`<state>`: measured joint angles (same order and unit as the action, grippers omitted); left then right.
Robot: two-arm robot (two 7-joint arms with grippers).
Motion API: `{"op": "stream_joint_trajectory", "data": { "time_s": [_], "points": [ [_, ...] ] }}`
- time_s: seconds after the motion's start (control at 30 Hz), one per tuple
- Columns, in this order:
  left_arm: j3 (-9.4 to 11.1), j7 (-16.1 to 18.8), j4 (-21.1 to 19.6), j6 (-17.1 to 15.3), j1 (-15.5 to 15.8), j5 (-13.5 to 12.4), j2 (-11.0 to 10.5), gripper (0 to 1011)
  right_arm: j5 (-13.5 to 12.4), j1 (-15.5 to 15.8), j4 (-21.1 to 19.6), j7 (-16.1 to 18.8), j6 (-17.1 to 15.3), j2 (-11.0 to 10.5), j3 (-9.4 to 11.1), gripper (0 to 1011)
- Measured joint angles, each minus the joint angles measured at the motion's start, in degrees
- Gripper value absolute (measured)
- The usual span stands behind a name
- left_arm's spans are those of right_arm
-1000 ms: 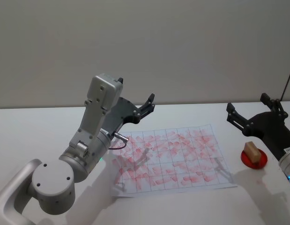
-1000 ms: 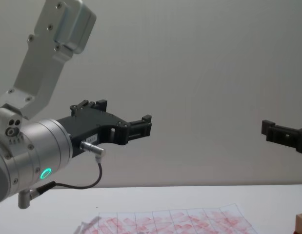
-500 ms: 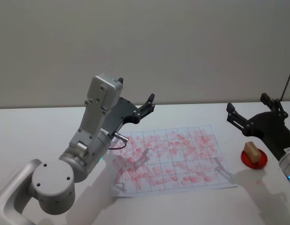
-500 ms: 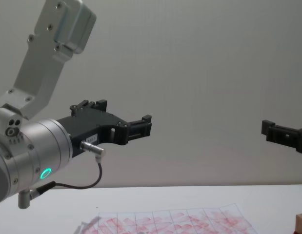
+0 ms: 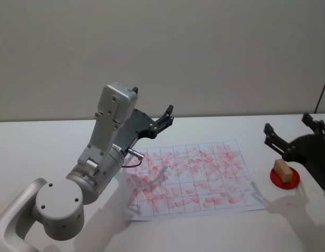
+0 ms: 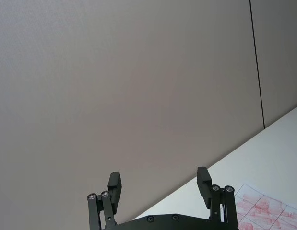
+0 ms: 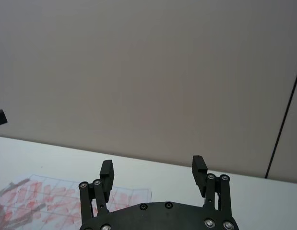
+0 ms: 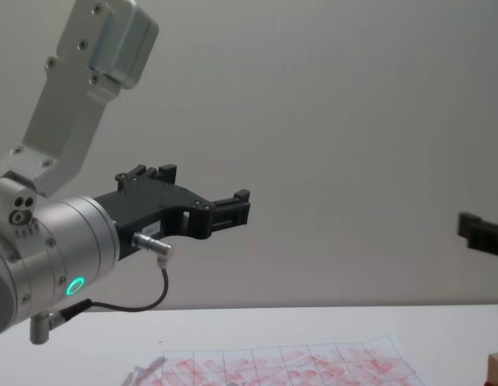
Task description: Use the one hand to pick up the stamp and affix it onto the A4 paper.
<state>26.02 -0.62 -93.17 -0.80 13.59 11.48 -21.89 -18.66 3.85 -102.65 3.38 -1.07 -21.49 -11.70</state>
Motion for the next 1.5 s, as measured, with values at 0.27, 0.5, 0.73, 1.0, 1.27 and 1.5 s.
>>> {"op": "stream_joint_trajectory", "data": {
  "time_s": [0.27, 0.5, 0.73, 1.0, 1.27, 1.5],
  "points": [
    [0.0, 0.0, 0.0, 0.0, 0.0, 0.0, 0.0, 1001, -3.2, 5.3, -2.1, -3.0, 0.1, -3.1, 1.8, 1003],
    [0.0, 0.0, 0.0, 0.0, 0.0, 0.0, 0.0, 1001, -5.3, 8.5, -2.6, -5.0, -0.9, -4.9, 3.1, 1003],
    [0.0, 0.0, 0.0, 0.0, 0.0, 0.0, 0.0, 1001, -6.1, 9.0, -1.2, -5.3, -2.7, -5.6, 3.8, 1003],
    [0.0, 0.0, 0.0, 0.0, 0.0, 0.0, 0.0, 1001, -5.5, 6.2, 2.4, -3.1, -5.5, -4.8, 3.6, 1003],
    [0.0, 0.0, 0.0, 0.0, 0.0, 0.0, 0.0, 1001, -4.4, 2.9, 6.1, -0.7, -8.1, -3.5, 2.9, 1003],
    [0.0, 0.0, 0.0, 0.0, 0.0, 0.0, 0.0, 1001, -2.9, 0.1, 9.1, 1.6, -10.1, -2.3, 2.2, 1003]
  ]
}}
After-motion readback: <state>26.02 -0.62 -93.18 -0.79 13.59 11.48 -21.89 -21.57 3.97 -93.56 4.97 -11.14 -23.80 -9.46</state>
